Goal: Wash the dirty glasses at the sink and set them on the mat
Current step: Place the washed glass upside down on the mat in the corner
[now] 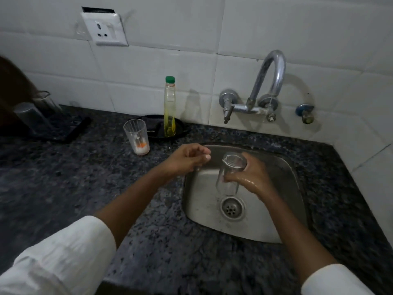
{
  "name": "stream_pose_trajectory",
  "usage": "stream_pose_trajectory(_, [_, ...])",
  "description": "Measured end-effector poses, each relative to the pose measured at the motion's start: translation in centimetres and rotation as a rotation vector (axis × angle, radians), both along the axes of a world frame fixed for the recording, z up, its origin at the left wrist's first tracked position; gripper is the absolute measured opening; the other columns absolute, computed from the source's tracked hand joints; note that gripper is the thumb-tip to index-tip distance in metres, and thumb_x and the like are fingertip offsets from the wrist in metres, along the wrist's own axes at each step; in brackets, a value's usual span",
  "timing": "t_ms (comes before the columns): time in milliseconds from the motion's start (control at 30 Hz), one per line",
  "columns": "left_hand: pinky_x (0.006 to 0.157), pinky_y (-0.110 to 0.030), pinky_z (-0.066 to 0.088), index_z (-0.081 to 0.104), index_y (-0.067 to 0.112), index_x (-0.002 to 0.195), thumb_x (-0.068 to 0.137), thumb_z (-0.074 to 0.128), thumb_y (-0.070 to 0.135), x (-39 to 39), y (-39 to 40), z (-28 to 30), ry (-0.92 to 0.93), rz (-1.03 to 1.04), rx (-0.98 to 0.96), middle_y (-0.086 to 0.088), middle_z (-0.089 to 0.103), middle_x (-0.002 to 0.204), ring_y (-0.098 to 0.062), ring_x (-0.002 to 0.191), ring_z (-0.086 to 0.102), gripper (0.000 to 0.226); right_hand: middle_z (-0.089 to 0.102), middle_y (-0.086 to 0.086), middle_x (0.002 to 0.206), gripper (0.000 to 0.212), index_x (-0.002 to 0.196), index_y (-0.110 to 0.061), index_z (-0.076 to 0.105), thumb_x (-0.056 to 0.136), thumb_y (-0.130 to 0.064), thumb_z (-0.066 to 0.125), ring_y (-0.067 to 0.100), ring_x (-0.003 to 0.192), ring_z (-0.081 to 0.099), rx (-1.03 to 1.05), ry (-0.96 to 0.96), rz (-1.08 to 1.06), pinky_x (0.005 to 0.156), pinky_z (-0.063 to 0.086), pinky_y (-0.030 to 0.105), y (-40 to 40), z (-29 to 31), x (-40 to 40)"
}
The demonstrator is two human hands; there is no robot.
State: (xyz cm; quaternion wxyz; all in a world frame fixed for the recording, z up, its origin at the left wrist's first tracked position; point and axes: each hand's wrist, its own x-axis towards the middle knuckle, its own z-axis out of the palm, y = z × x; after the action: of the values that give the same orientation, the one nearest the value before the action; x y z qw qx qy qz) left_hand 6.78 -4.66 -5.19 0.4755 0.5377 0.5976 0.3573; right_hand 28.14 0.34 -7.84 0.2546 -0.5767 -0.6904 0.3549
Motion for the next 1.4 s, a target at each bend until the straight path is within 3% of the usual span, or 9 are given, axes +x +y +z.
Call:
stream_pose_trajectory(167, [0.059,-0.017,0.05,0.064,0.006,0.115,0.093,0.066,0.012,-6.3,-3.0,0.6,-0.044,0.1,-0.011,-0.009,0.069,0.096,-0.002,0.069,0.065,0.023,0.071,-0.007,0.077,0.051,0.081,-0.022,0.068,0.038,-0.035,0.09,0.015,0.074,0.067,0.102,-0.075,0.208,0.063,0.05,0.029,-0.7,3.5,-4.8])
stream_pose_trajectory(267, [0.057,-0.018,0.05,0.063,0.007,0.115,0.093,0.067,0.012,-11.6,-5.1,1.2,-0.04,0.202,-0.005,-0.008,0.069,0.095,-0.007,0.073,0.066,0.024,0.071,-0.006,0.076,0.048,0.079,-0.02,0.068,0.04,-0.032,0.094,0.014,0.075,0.067,0.145,-0.076,0.349,0.066,0.051,0.032,-1.0,5.5,-10.5])
stream_pose_trajectory(400, [0.062,-0.023,0.049,0.067,0.016,0.108,0.091,0.07,0.018,-20.1,-7.6,2.0,-0.019,0.373,0.02,-0.002,0.073,0.09,-0.013,0.081,0.068,0.017,0.072,-0.008,0.077,0.058,0.079,-0.023,0.068,0.031,-0.049,0.086,0.013,0.076,0.067,0.2,-0.045,0.473,0.068,0.055,0.034,-0.4,7.1,-20.8])
stream_pose_trajectory(467, [0.065,-0.025,0.048,0.066,0.017,0.107,0.091,0.071,0.018,-24.7,-8.5,2.4,-0.014,0.451,0.03,-0.004,0.071,0.092,-0.018,0.085,0.067,0.017,0.071,-0.006,0.078,0.054,0.079,-0.021,0.068,0.036,-0.043,0.091,0.014,0.076,0.067,0.214,-0.017,0.521,0.067,0.052,0.032,0.1,7.8,-26.7])
stream_pose_trajectory(700, [0.064,-0.024,0.046,0.066,0.02,0.105,0.09,0.071,0.018,-41.1,-7.2,2.0,-0.023,0.599,0.064,-0.002,0.072,0.088,-0.005,0.071,0.065,0.016,0.068,0.003,0.087,0.058,0.082,-0.016,0.061,0.042,-0.043,0.092,0.025,0.083,0.063,0.238,-0.06,0.515,0.07,0.052,0.037,5.1,5.9,-48.7])
stream_pose_trajectory(900, [0.065,-0.023,0.045,0.065,0.016,0.111,0.091,0.069,0.016,-50.2,-3.9,0.2,-0.057,0.61,0.067,-0.012,0.071,0.099,-0.013,0.082,0.064,0.021,0.068,0.007,0.098,0.064,0.101,-0.012,0.062,0.05,-0.035,0.093,0.022,0.086,0.061,0.246,-0.072,0.469,0.067,0.046,0.028,9.0,1.6,-62.2])
stream_pose_trajectory(1233, [0.069,-0.023,0.048,0.065,0.019,0.114,0.092,0.068,0.018,-55.5,-1.4,-1.5,-0.074,0.598,0.074,-0.005,0.072,0.099,-0.01,0.082,0.065,0.022,0.071,0.006,0.098,0.049,0.096,-0.014,0.063,0.059,-0.036,0.086,0.022,0.085,0.063,0.248,-0.111,0.441,0.066,0.039,0.023,11.3,-3.0,-69.6])
stream_pose_trajectory(1333, [0.069,-0.024,0.048,0.065,0.018,0.115,0.092,0.067,0.018,-55.6,-1.2,-1.5,-0.072,0.601,0.068,-0.005,0.074,0.1,-0.01,0.083,0.066,0.022,0.071,0.008,0.098,0.056,0.097,-0.012,0.06,0.055,-0.036,0.089,0.021,0.083,0.062,0.266,-0.081,0.454,0.065,0.041,0.025,11.1,-3.6,-69.3])
stream_pose_trajectory(1400, [0.069,-0.024,0.048,0.065,0.019,0.113,0.093,0.067,0.018,-55.2,-1.1,-1.4,-0.061,0.605,0.068,-0.003,0.075,0.098,-0.01,0.082,0.065,0.021,0.07,0.011,0.105,0.064,0.106,-0.008,0.058,0.057,-0.035,0.09,0.027,0.093,0.065,0.261,-0.095,0.499,0.072,0.049,0.031,11.0,-3.5,-69.1])
